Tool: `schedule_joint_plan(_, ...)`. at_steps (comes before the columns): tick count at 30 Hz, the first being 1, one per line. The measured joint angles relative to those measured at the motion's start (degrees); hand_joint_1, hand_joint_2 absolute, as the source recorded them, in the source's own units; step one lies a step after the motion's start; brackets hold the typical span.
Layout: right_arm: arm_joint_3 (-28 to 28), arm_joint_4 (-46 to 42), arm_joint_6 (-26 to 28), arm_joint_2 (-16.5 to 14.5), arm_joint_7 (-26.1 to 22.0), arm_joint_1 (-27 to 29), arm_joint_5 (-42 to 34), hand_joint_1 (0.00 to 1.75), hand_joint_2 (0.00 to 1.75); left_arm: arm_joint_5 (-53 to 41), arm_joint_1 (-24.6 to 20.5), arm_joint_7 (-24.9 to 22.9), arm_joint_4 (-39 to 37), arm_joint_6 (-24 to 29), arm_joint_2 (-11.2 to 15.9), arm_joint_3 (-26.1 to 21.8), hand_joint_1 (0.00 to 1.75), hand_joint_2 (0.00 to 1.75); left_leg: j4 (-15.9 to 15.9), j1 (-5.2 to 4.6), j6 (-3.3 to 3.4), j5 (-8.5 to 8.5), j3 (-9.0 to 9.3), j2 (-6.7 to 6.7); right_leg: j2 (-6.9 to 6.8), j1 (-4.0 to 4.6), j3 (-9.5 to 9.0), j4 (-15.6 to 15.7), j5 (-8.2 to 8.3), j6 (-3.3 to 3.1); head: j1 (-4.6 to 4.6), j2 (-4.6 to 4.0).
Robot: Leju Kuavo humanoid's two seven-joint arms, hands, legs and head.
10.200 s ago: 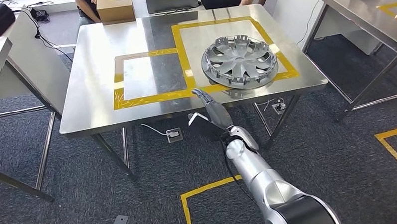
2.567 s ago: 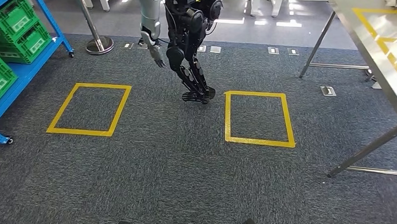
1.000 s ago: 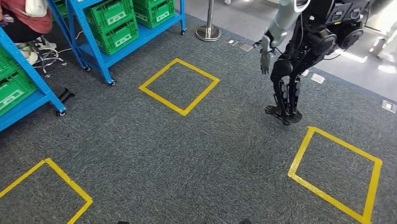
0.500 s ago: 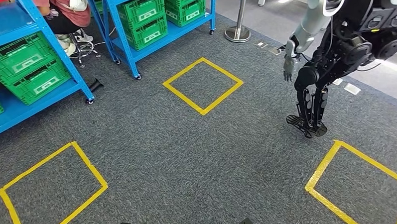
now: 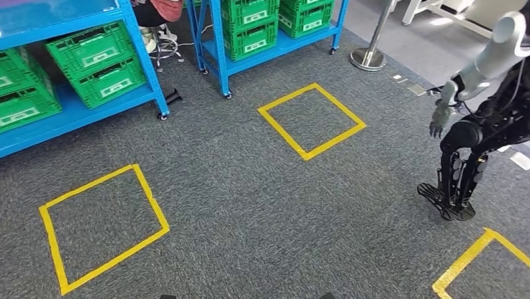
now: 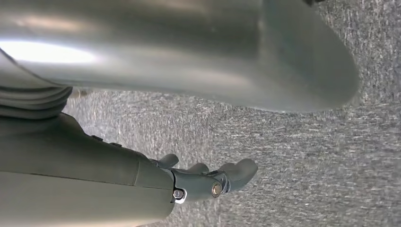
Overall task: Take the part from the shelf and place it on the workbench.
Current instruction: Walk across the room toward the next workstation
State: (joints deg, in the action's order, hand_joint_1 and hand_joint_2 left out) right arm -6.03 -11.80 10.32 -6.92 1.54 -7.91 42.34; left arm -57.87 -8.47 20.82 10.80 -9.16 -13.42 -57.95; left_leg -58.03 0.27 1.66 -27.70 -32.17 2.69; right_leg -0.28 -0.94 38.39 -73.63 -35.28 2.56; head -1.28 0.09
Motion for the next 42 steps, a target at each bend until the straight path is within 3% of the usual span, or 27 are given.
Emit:
schedule_joint_plan(2,-0.02,0.00,0.00,0.01,-0.01,-0.11,0.08,0.00,0.00,0.04,0.05,-0.33,0.00,-0.16,-0.02,-0.01,0.00,1.75,-0.42,0.18,-0.35,-0.13,-0.02,1.48,0.68,-0.23,-2.89,6.47,4.19,0.05,-0.04,0.00)
schedule_joint_plan(3,-0.02,0.00,-0.01,0.01,-0.03,-0.19,0.10,0.00,0.00,0.04,0.02,-0.42,0.00,-0.22,-0.02,-0.01,0.00,1.75,-0.71,0.21,-0.73,-0.27,-0.14,2.18,1.78,-0.33,-4.67,10.23,5.54,0.03,-0.07,0.00)
schedule_joint_plan(4,-0.03,0.00,-0.03,-0.01,-0.07,-0.27,0.11,0.00,0.00,0.05,-0.03,-0.44,0.00,-0.25,-0.03,-0.01,0.00,1.75,-0.93,0.26,-1.19,-0.32,-0.31,2.80,2.67,-0.38,-5.88,12.87,6.26,-0.14,-0.08,0.00)
schedule_joint_plan(6,-0.07,0.00,-0.09,-0.03,-0.15,-0.34,0.12,0.00,0.00,0.06,-0.11,-0.46,0.00,-0.29,-0.02,-0.01,0.00,1.75,-0.93,0.33,-2.16,-0.21,-0.74,3.81,3.57,-0.20,-6.69,14.76,6.03,-0.77,-0.09,0.00)
schedule_joint_plan(7,-0.11,0.00,-0.12,-0.05,-0.19,-0.35,0.11,0.00,0.00,0.06,-0.11,-0.47,0.01,-0.31,0.00,-0.01,0.00,1.75,-0.75,0.43,-2.58,-0.03,-0.92,4.22,2.99,-0.17,-6.65,14.82,6.19,-1.28,-0.07,0.00)
schedule_joint_plan(9,-0.20,0.00,-0.10,-0.08,-0.30,-0.40,0.10,0.00,0.00,0.05,-0.03,-0.64,0.01,-0.32,0.07,-0.01,0.00,1.75,-1.48,0.46,-3.15,-0.52,-1.48,2.72,1.91,-0.19,-6.67,15.11,6.50,-2.23,0.12,0.00)
schedule_joint_plan(10,-0.28,0.00,-0.09,-0.09,-0.35,-0.38,0.10,0.00,0.00,0.03,-0.07,-0.94,0.01,-0.32,0.11,-0.01,0.00,1.75,-3.37,0.40,-3.33,-1.69,-2.39,1.17,1.25,-0.25,-6.68,15.26,6.61,-2.66,0.37,0.00)
schedule_joint_plan(12,-0.50,0.00,-0.08,-0.07,-0.40,-0.12,0.09,0.00,0.00,-0.13,-0.29,-2.00,0.00,-0.24,0.15,-0.01,0.00,1.75,-10.29,0.30,-3.55,-5.39,-5.63,-1.58,-0.19,-0.03,-6.64,15.30,6.54,-3.17,0.86,0.00)
schedule_joint_plan(14,-0.78,0.00,-0.08,-0.07,-0.42,0.18,0.07,0.00,0.00,-0.32,-0.36,-3.07,0.00,-0.14,0.17,-0.02,0.00,1.75,-16.11,0.31,-3.66,-7.47,-8.30,-2.06,-1.83,0.18,-6.61,15.27,6.44,-3.32,0.97,0.00)
schedule_joint_plan(15,-0.89,0.00,-0.07,-0.07,-0.45,0.22,0.03,0.00,0.00,-0.39,-0.30,-3.37,0.00,-0.11,0.20,-0.02,0.00,1.75,-16.29,0.30,-3.62,-6.97,-8.27,-2.17,-2.57,0.27,-6.61,15.26,6.40,-3.34,0.99,0.00)
schedule_joint_plan(17,-1.01,0.00,0.00,-0.07,-0.58,0.21,-0.08,0.00,0.00,-0.45,-0.23,-3.61,0.00,-0.10,0.28,-0.03,0.00,1.75,-10.17,0.21,-3.21,-3.48,-4.85,-3.20,-3.95,0.42,-6.81,15.24,6.28,-3.25,1.03,0.00)
schedule_joint_plan(19,-1.10,0.00,0.09,-0.08,-0.73,0.19,-0.16,0.00,0.00,-0.49,-0.35,-3.71,0.00,-0.10,0.33,-0.03,0.00,1.75,-2.85,-0.24,-2.47,-1.10,-1.01,-5.56,-5.11,0.63,-7.08,15.23,6.05,-2.91,1.02,0.00)
schedule_joint_plan(21,-1.27,0.00,0.14,-0.11,-0.87,0.16,-0.19,0.00,0.00,-0.52,-0.43,-3.89,0.00,-0.10,0.35,-0.03,0.00,1.75,-0.60,-0.71,-1.90,-0.95,-0.15,-6.42,-6.03,0.66,-7.23,15.23,5.95,-2.31,0.92,0.00)
schedule_joint_plan(23,-1.39,-0.01,0.15,-0.21,-0.95,0.11,-0.16,0.00,0.00,-0.55,-0.33,-4.09,0.00,-0.10,0.38,-0.03,0.00,1.75,-0.29,-0.66,-1.36,-0.57,-0.32,-5.19,-6.78,0.56,-7.38,15.27,5.82,-1.62,0.91,0.00)
schedule_joint_plan(25,-1.42,-0.02,0.14,-0.28,-1.00,0.02,-0.03,0.00,0.00,-0.54,-0.26,-4.35,0.00,-0.11,0.38,-0.04,0.00,1.75,0.26,-0.29,-0.72,-0.03,-0.13,-3.93,-4.60,0.40,-6.74,13.33,4.35,-0.93,0.74,0.00)
schedule_joint_plan(27,-1.46,-0.02,0.06,-0.27,-0.97,0.09,0.16,0.00,0.00,-0.51,-0.41,-4.58,0.00,-0.14,0.33,-0.05,0.00,1.75,0.40,-0.08,-0.35,0.23,-0.16,-2.66,-1.21,0.16,-4.09,7.18,1.00,-0.34,0.34,0.00)
schedule_joint_plan(29,-1.50,-0.01,0.00,-0.27,-0.82,0.39,0.27,0.00,0.00,-0.46,-0.44,-4.70,0.00,-0.19,0.31,-0.05,0.00,1.75,0.12,-0.08,-0.26,0.22,-0.45,-1.17,-0.22,0.06,-1.10,0.93,-1.40,-0.02,0.08,0.00)
schedule_joint_plan(30,-1.51,0.00,0.00,-0.27,-0.75,0.51,0.29,0.00,0.00,-0.43,-0.36,-4.76,0.00,-0.21,0.30,-0.06,0.00,1.75,-0.11,-0.07,-0.28,0.19,-0.55,-0.33,-0.13,0.01,-0.67,0.26,-1.07,0.04,0.02,0.00)
schedule_joint_plan(31,-1.51,0.00,0.00,-0.27,-0.69,0.55,0.32,0.00,0.00,-0.39,-0.27,-4.82,0.00,-0.21,0.31,-0.07,0.00,1.75,-0.39,-0.03,-0.38,0.13,-0.64,0.54,0.00,-0.07,-1.32,1.85,0.40,0.07,-0.01,0.00)
schedule_joint_plan(32,-1.51,0.00,0.00,-0.27,-0.67,0.53,0.36,0.00,0.00,-0.34,-0.21,-4.87,0.00,-0.21,0.30,-0.07,0.00,1.75,-0.71,0.06,-0.56,0.02,-0.71,1.39,0.43,-0.20,-2.95,5.36,2.52,0.09,-0.04,0.00)
schedule_joint_plan(33,-1.51,0.00,-0.01,-0.27,-0.64,0.48,0.40,0.00,0.00,-0.29,-0.19,-4.88,0.00,-0.21,0.30,-0.08,0.00,1.75,-0.99,0.16,-0.83,-0.09,-0.80,2.14,1.65,-0.37,-4.76,9.01,3.91,0.05,-0.07,0.00)
schedule_joint_plan(35,-1.51,0.00,-0.01,-0.28,-0.58,0.36,0.54,0.00,0.00,-0.21,-0.27,-4.89,0.00,-0.21,0.31,-0.08,0.00,1.75,-1.49,0.20,-1.63,-0.19,-1.20,3.44,4.04,-0.50,-7.02,13.77,4.96,-0.46,-0.15,0.00)
schedule_joint_plan(36,-1.51,0.00,-0.02,-0.28,-0.53,0.34,0.62,0.00,0.00,-0.19,-0.28,-4.89,0.00,-0.21,0.32,-0.08,0.00,1.75,-1.46,0.21,-2.06,-0.08,-1.42,3.99,4.65,-0.40,-7.19,14.17,4.58,-0.91,-0.16,0.00)
schedule_joint_plan(38,-1.51,0.00,-0.01,-0.29,-0.50,0.29,0.79,0.00,0.00,-0.16,-0.15,-4.88,0.00,-0.21,0.34,-0.08,0.00,1.75,-1.09,0.28,-2.89,0.32,-1.72,5.06,3.72,-0.22,-7.15,14.36,4.78,-1.92,-0.10,0.00)
schedule_joint_plan(39,-1.51,0.00,0.01,-0.28,-0.59,0.23,0.85,0.00,0.00,-0.16,-0.01,-4.87,0.00,-0.21,0.34,-0.09,0.00,1.75,-1.07,0.33,-3.20,0.37,-1.85,5.01,3.11,-0.24,-7.21,14.52,4.93,-2.39,-0.08,0.00)
schedule_joint_plan(40,-1.51,0.00,0.02,-0.28,-0.78,0.14,0.90,0.00,0.00,-0.16,0.09,-4.81,0.00,-0.21,0.35,-0.10,0.00,1.75,-1.76,0.28,-3.45,-0.07,-2.26,3.99,2.54,-0.32,-7.28,14.71,5.08,-2.82,0.07,0.00)
schedule_joint_plan(42,-1.54,0.00,0.00,-0.27,-1.21,0.08,0.96,0.00,0.00,-0.15,0.08,-4.44,0.00,-0.22,0.35,-0.11,0.00,0.87,-6.38,0.14,-3.82,-2.71,-4.44,0.36,1.30,-0.32,-7.41,14.97,5.18,-3.46,0.54,0.00)
